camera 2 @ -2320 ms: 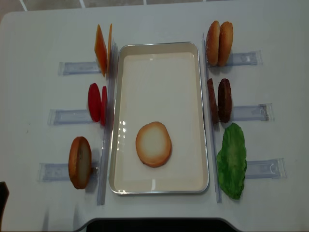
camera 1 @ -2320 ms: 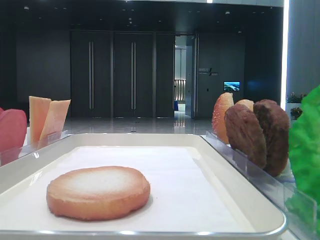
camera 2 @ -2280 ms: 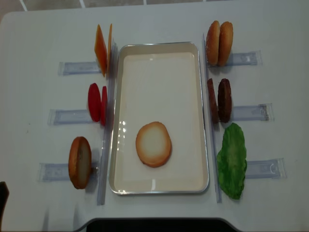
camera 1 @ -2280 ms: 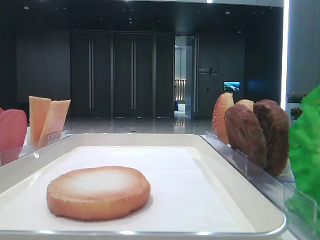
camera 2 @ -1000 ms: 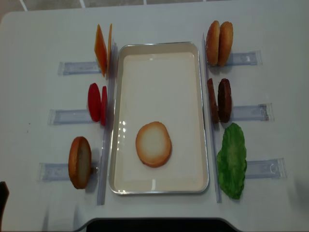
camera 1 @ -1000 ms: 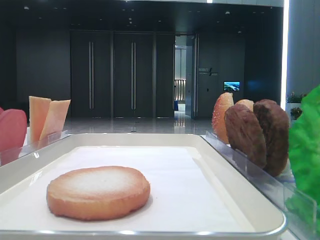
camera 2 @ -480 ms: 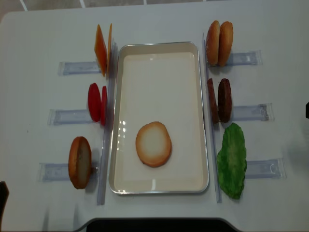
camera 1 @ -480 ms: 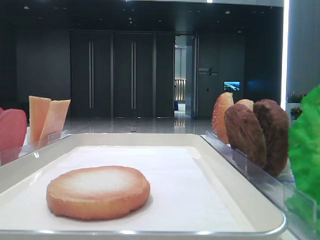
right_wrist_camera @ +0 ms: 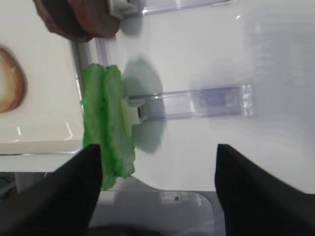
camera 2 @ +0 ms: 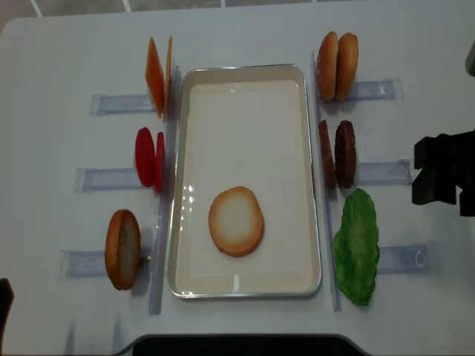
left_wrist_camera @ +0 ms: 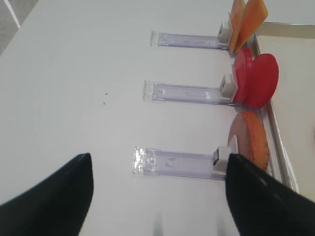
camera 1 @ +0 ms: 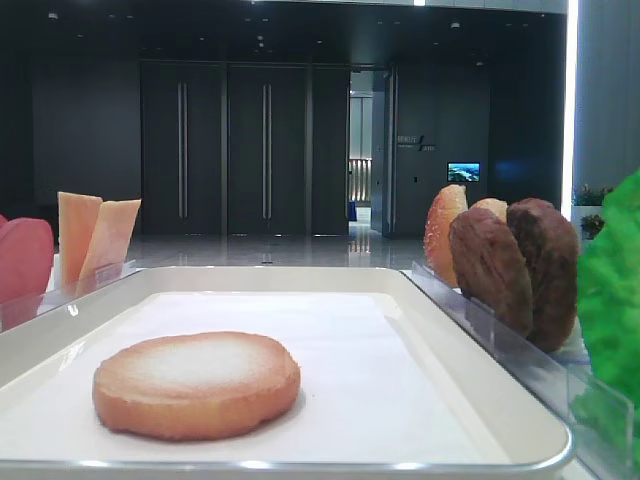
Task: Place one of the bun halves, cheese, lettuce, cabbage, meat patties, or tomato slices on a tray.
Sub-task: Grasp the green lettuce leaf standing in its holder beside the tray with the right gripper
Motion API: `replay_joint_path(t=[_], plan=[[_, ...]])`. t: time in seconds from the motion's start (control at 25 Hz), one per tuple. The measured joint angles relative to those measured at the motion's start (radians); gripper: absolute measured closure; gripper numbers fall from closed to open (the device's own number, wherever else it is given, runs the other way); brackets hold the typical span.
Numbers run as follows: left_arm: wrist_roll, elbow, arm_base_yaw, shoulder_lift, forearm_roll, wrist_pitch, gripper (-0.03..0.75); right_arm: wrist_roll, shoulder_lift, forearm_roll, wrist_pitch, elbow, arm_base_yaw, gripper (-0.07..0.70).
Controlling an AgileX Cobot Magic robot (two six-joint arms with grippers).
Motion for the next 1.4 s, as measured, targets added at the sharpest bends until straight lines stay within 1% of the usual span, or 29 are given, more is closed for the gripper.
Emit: replay_joint_path(t=[0.12,0.24,0.4,0.48,0.88,1.28,1.4], plan=[[0.000,0.000,0.000,0.000,0.000,0.000,0.073,0.116,0.000,-0.018,-0.012,0.000,0.134,0.166],[0.000,0.000,0.000,0.000,0.000,0.000,0.073,0.212,0.000,-0.028,-0.051,0.000,0.245,0.166],[0.001,0.000,0.000,0.000,0.000,0.000,0.073,0.290,0.004,-0.066,-0.108,0.000,0.345,0.166],[0.002,0.000,0.000,0.000,0.000,0.000,0.073,0.324,0.017,-0.094,-0.117,0.000,0.378,0.166],[0.002,0.000,0.000,0.000,0.000,0.000,0.073,0.337,0.140,-0.147,-0.130,0.000,0.387,0.166],[0.002,0.000,0.000,0.000,0.000,0.000,0.073,0.301,0.226,-0.150,-0.137,0.000,0.387,0.166],[0.002,0.000,0.000,0.000,0.000,0.000,0.073,0.298,0.231,-0.150,-0.162,0.013,0.387,0.166]])
